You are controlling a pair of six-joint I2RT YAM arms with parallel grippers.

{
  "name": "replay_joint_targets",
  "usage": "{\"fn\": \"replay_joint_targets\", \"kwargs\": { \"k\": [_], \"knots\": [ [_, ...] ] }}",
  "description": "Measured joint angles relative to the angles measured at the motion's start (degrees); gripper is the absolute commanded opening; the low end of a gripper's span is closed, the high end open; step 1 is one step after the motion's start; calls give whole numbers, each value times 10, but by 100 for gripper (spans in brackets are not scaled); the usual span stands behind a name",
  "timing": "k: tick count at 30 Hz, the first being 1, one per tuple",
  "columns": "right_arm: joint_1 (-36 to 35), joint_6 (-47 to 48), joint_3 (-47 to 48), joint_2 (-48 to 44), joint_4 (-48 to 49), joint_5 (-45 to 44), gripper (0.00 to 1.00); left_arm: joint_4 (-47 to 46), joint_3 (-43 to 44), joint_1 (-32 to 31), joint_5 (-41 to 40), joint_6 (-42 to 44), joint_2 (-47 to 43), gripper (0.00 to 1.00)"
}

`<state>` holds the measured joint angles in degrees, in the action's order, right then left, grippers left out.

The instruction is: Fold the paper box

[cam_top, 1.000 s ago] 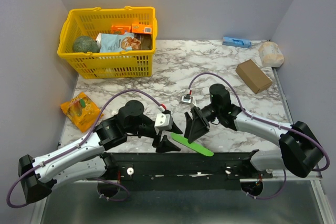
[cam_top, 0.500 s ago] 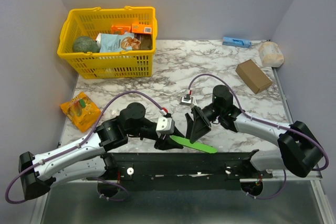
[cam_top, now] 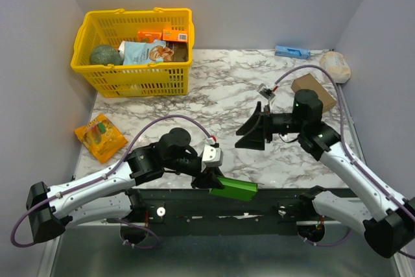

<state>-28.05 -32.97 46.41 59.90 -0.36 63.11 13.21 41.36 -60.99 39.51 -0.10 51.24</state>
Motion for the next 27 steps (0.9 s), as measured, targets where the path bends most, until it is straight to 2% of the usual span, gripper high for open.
{"fn": "replay_joint_targets", "kwargs": {
  "k": [5,10,16,21,27],
  "knots": [
    [-13,142,18,-111,-143,-124,76,8,0,4,12,0,10,22],
    [-115,206,9,-151,-227,-230,63,19,0,21,32,0,20,22],
    [-207,224,-6,-179,-273,-325,58,24,0,35,45,0,29,22],
    [-292,228,-6,-159,-294,-395,58,25,0,43,51,0,30,22],
    [-336,235,-6,-128,-297,-448,53,25,0,48,52,0,30,22]
  ]
}}
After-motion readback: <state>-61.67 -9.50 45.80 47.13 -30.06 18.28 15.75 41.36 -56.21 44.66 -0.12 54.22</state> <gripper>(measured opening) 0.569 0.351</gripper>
